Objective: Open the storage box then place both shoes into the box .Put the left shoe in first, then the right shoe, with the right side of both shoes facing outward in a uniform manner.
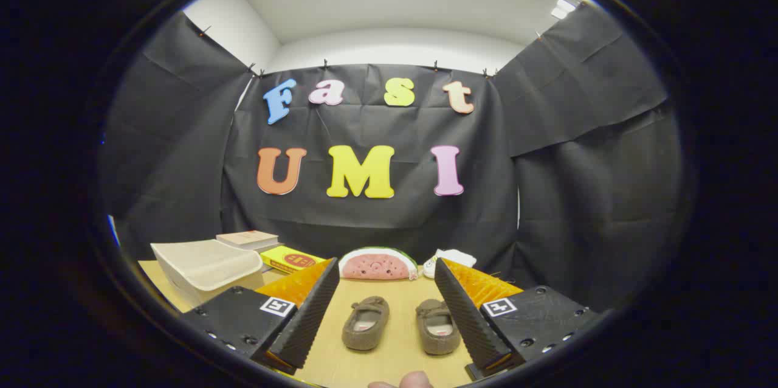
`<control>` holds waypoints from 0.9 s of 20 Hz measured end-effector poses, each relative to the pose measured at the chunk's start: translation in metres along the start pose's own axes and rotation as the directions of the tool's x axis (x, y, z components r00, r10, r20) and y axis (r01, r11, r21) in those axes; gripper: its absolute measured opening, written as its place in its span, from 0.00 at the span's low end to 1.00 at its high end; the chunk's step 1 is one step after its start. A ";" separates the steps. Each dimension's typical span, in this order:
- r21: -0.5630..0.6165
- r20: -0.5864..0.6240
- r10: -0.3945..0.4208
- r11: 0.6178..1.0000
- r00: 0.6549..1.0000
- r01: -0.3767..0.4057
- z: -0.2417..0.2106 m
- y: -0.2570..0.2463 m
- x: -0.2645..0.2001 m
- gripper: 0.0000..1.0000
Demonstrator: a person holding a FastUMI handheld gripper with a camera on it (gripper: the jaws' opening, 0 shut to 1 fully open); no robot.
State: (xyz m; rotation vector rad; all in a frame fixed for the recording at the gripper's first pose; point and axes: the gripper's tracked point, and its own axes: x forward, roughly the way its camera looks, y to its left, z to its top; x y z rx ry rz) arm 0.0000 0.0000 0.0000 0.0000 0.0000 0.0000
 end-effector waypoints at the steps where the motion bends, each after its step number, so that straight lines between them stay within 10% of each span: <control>1: 0.004 -0.002 -0.001 1.000 1.000 0.001 0.000 0.000 0.001 0.96; 18: 0.003 -0.034 0.016 1.000 0.999 -0.016 -0.010 0.011 0.013 0.96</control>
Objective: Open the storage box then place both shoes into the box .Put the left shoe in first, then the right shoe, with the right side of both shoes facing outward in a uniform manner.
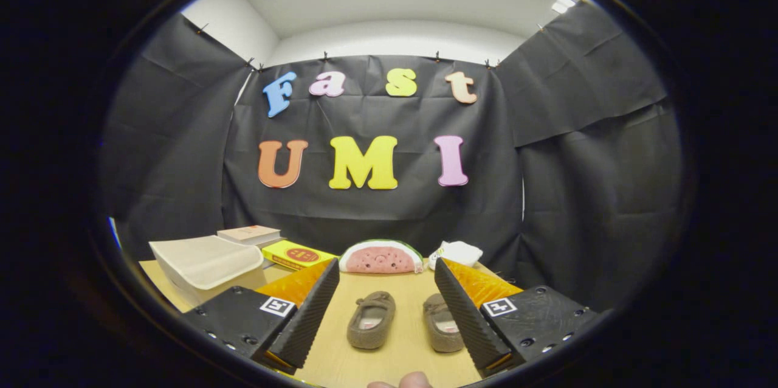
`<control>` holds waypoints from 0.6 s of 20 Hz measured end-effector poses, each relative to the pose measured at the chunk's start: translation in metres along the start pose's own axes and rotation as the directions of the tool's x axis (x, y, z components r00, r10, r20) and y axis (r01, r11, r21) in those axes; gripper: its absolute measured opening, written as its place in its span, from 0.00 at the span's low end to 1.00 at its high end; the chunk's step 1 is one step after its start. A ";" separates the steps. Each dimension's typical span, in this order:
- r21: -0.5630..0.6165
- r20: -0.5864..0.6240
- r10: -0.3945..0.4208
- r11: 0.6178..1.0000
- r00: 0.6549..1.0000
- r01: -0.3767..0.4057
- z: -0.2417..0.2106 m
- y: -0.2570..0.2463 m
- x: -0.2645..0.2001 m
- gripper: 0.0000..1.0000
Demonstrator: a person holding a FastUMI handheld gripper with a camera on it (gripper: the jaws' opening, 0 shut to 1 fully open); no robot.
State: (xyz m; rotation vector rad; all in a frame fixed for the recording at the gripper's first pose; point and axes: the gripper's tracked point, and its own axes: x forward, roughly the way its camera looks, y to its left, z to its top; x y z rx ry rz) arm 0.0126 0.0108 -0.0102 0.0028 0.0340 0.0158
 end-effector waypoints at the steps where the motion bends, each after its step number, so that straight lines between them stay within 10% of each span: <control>1: -0.005 -0.001 0.005 1.000 1.000 -0.005 -0.002 0.002 0.000 0.96; 12: 0.001 -0.008 0.109 0.994 0.994 -0.109 -0.009 0.036 0.001 0.96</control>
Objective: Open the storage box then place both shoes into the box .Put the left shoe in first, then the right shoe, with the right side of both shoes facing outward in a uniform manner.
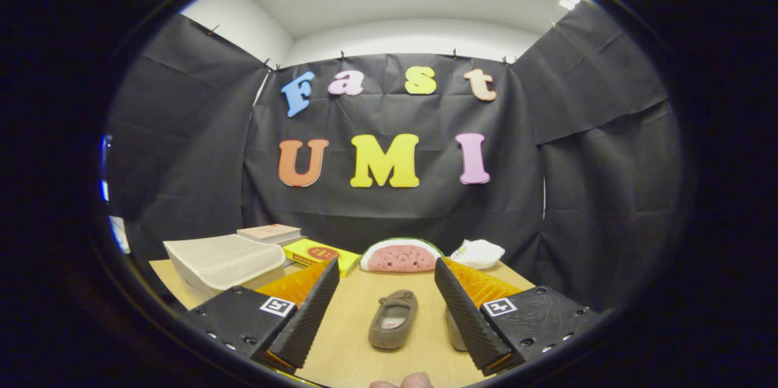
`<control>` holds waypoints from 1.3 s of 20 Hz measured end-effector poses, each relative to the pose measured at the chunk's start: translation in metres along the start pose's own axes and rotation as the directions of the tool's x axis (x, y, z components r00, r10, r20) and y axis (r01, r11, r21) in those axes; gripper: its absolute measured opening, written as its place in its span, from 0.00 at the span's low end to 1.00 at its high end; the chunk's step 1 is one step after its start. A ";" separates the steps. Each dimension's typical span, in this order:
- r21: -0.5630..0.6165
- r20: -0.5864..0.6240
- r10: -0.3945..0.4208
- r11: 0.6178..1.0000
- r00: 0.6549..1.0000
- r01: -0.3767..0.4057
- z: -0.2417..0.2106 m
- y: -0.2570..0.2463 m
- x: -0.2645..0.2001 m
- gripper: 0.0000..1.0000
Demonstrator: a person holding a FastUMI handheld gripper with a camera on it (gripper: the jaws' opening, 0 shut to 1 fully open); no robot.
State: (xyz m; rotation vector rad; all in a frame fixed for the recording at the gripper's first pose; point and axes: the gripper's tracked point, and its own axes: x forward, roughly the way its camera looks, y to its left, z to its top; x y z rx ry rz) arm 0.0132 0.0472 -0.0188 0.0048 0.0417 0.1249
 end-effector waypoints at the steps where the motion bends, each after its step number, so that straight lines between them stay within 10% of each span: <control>1: -0.003 0.000 0.013 1.000 1.000 -0.013 -0.002 0.005 0.001 0.96; 8: 0.070 -0.021 0.195 0.979 0.981 -0.193 -0.018 0.069 0.019 0.96; 18: 0.297 -0.113 0.474 0.855 0.873 -0.425 -0.058 0.200 0.068 0.95; 26: 0.609 -0.227 0.559 0.720 0.797 -0.332 -0.101 0.238 0.118 0.96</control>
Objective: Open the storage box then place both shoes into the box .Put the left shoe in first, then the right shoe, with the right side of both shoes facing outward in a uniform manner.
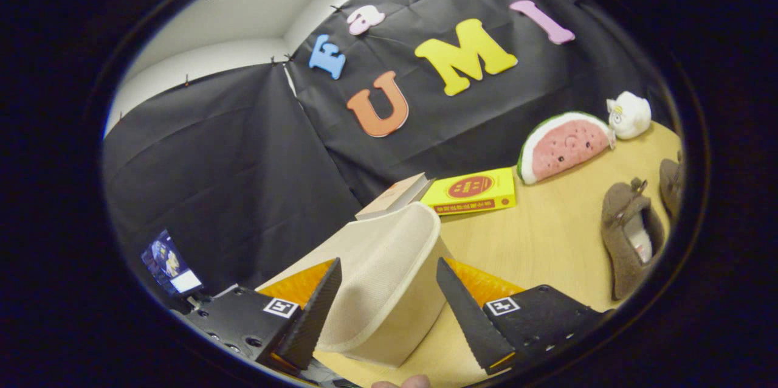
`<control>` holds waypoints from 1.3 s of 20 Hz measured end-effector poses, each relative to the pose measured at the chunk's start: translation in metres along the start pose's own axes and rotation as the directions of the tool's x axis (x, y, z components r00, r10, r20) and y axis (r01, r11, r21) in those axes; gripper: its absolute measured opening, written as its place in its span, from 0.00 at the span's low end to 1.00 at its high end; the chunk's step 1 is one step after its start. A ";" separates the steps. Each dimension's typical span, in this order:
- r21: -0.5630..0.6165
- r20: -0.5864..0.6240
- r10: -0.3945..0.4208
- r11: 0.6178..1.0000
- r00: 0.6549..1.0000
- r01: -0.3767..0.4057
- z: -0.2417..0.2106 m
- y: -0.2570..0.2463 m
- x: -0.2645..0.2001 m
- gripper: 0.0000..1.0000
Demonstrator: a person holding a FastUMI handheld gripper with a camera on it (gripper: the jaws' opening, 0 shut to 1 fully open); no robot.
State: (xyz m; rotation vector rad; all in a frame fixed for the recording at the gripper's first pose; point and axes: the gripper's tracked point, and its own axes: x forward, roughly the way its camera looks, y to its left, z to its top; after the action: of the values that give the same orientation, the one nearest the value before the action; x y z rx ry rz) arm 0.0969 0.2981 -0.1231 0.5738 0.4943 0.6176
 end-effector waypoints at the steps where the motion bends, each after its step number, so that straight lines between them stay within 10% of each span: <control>1: 0.059 -0.020 0.017 0.998 1.000 -0.016 -0.003 0.001 0.005 0.95; 11: 0.378 -0.135 0.148 0.922 0.980 -0.087 -0.018 0.012 0.030 0.93; 18: 0.286 -0.077 0.099 0.955 0.992 -0.073 0.015 0.023 0.015 0.17; 26: 0.167 -0.079 0.090 0.983 0.993 -0.076 0.051 0.068 0.007 0.06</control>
State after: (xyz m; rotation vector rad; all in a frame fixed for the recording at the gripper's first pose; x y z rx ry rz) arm 0.1048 0.3303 -0.0451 0.7288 0.6087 0.6876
